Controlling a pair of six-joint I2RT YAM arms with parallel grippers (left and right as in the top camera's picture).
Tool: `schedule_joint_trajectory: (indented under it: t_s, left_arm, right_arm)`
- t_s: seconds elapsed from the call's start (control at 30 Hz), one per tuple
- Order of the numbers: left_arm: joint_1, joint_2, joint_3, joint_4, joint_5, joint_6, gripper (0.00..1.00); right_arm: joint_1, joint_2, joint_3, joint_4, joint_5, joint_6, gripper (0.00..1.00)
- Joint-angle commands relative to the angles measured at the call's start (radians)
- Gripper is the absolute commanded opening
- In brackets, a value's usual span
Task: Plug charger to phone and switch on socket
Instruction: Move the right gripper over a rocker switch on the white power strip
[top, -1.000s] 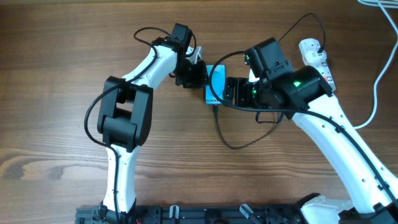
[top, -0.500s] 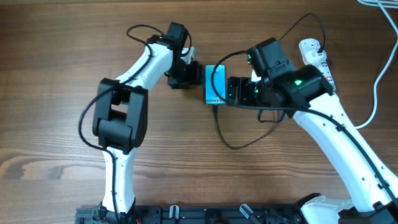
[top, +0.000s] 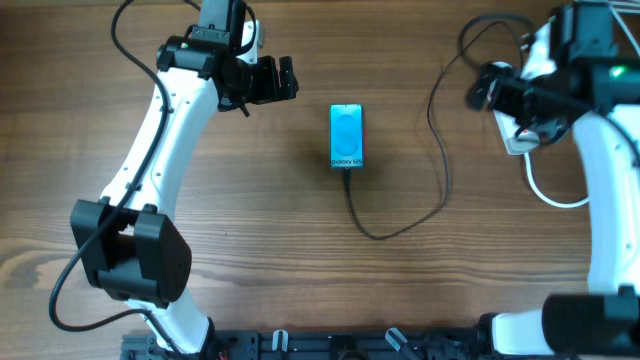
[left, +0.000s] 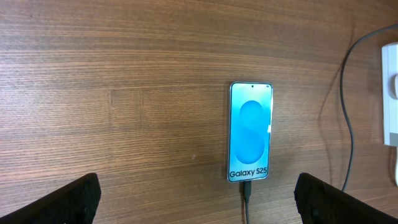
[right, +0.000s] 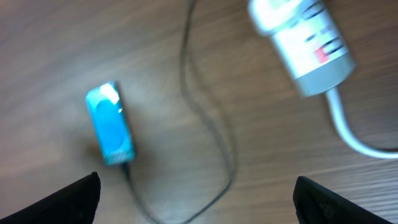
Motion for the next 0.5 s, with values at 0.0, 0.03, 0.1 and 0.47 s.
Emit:
schedule_joint_trajectory:
  t_s: [0.0,0.03,0.1,0.47]
  left_arm:
    - [0.004,0.017,-0.003,-0.005,-0.021,0.005,1.0]
    - [0.004,0.017,-0.003,-0.005,-0.021,0.005,1.0]
    - [0.004,0.017,-0.003,-0.005,-0.021,0.005,1.0]
    - [0.004,0.017,-0.003,-0.005,-0.021,0.005,1.0]
  right_arm:
    - [-0.097,0.09,0.048,0.038,0.158,0.057,0.99]
    - [-0.121,0.106,0.048,0.055,0.205,0.105,1.0]
    - [-0.163,0.132,0.048,0.085,0.261,0.185,1.0]
    - [-0.264,0.307,0.047,0.259,0.224,0.26,1.0]
